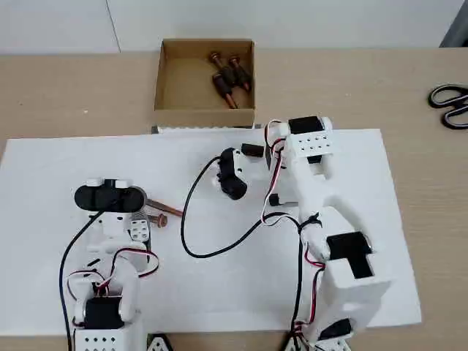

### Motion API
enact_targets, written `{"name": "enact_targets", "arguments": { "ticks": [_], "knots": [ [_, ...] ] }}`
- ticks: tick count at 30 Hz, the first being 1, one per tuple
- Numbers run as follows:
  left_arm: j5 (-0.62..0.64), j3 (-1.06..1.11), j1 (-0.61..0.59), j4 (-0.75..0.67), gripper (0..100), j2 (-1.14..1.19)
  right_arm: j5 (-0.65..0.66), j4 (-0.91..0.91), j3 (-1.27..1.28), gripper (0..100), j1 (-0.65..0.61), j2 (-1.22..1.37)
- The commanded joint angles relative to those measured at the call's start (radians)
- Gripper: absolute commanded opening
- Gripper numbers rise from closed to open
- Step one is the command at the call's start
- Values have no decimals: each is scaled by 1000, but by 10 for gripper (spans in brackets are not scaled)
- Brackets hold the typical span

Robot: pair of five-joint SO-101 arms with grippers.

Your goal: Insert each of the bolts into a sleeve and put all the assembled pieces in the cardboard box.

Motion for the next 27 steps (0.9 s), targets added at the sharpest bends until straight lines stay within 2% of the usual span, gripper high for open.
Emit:
{"name": "enact_targets", "arguments": {
  "ticks": [1,10,15,18,23,27],
  "knots": [
    [5,-2,-2,3,7,-8,15,-13,-5,157,10,10],
    [5,-2,-2,3,7,-8,12,-13,-2,149,5,87],
    [5,-2,-2,3,7,-8,12,-51,0,18,8,150],
    [5,-2,-2,3,7,-8,11,-79,-5,13,12,163],
    [5,-2,-2,3,7,-8,2,-71,-5,13,10,102],
    [5,-2,-2,3,7,-8,-69,-24,-20,13,5,-30]
  ]
}}
